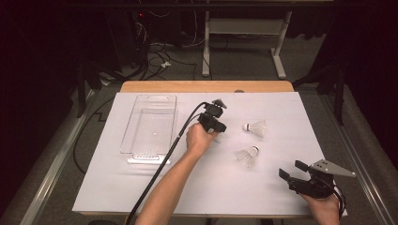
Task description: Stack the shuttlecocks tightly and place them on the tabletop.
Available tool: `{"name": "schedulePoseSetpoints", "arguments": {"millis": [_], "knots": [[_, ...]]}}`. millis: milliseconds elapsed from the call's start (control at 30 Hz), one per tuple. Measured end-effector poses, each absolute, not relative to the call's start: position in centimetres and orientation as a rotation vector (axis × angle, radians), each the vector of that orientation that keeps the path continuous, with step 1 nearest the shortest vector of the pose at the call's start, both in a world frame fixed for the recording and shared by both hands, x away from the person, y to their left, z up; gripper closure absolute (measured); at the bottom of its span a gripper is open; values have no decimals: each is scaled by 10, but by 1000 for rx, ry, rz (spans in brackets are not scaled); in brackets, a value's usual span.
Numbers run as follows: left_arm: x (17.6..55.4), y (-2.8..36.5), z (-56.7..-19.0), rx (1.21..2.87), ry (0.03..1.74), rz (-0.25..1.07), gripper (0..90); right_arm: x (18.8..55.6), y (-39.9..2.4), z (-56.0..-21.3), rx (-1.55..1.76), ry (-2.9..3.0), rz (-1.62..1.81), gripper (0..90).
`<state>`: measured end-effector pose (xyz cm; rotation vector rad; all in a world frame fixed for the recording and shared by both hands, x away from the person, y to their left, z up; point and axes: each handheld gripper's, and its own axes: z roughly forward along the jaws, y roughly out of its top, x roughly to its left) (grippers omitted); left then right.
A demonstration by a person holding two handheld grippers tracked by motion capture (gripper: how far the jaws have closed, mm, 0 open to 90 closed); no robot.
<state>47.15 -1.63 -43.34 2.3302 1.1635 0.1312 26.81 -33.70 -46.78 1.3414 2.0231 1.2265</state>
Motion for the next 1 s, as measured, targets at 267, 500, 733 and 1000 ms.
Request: {"name": "schedulePoseSetpoints", "arguments": {"millis": [267, 500, 733, 1000], "knots": [[472, -17, -436, 2340, 1166, 150, 487, 269, -337, -468, 1344, 2022, 1229, 225], [471, -16, -434, 2326, 1165, 150, 425, 269, -337, -468, 1343, 2025, 1228, 225], [470, -14, -430, 2306, 1151, 140, 408, 269, -337, -468, 1343, 2025, 1229, 225], [468, -12, -425, 2299, 1133, 133, 387, 269, -337, -468, 1343, 2025, 1227, 225]]}}
